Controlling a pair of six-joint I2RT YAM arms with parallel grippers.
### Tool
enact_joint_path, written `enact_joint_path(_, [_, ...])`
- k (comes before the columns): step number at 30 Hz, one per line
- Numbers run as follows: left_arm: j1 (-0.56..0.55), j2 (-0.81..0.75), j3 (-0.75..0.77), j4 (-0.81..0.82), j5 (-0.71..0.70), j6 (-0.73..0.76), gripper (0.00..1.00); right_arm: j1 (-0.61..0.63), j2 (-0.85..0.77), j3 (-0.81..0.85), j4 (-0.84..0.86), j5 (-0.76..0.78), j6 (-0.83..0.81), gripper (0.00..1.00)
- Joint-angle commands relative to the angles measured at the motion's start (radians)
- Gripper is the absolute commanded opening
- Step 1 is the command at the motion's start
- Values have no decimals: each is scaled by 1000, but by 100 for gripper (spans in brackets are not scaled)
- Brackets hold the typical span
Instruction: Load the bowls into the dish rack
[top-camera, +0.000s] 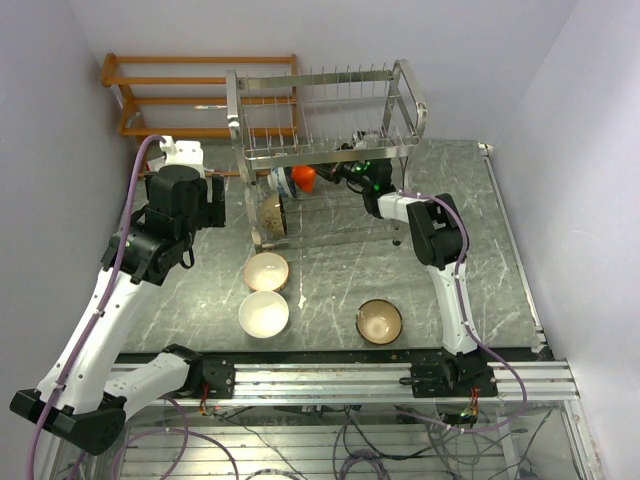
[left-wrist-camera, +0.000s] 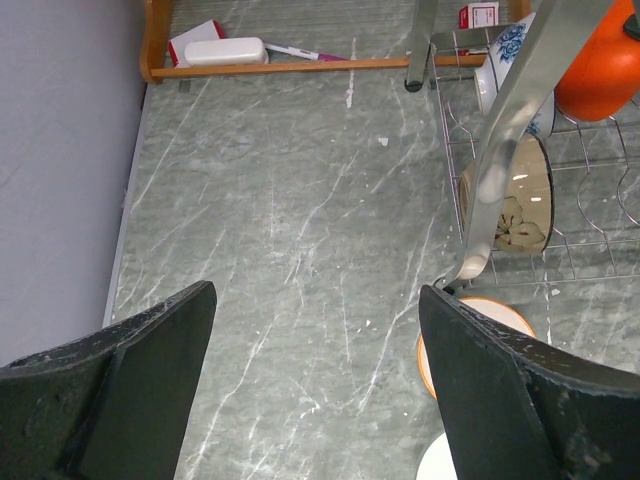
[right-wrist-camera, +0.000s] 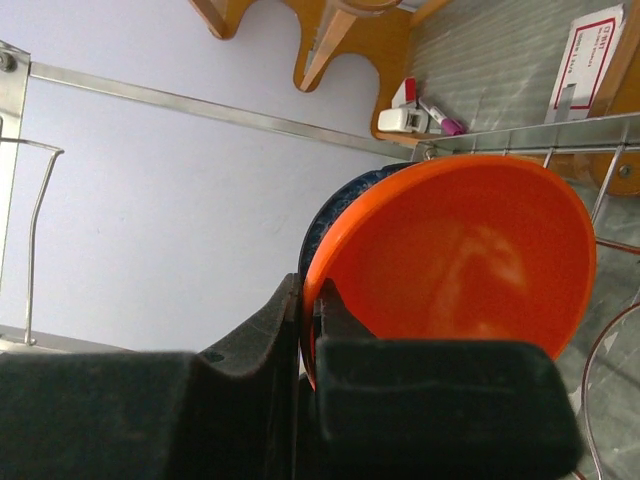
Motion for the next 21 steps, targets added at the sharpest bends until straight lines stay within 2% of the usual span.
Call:
enact_joint_path(1, [7,3,8,35,21,16,93,-31,34,51,19,26,-25,0])
enact_joint_path(9, [7,1,6,31,13,19,93,-32,10,28,-88,53,-122,0])
enact_joint_path(13, [7,2,3,33,15,19,93,-33,27,7,-49,45,-81,0])
enact_joint_path(21, [7,-3,0,28,15,15,93,-33,14,-4,-134,58,-137,0])
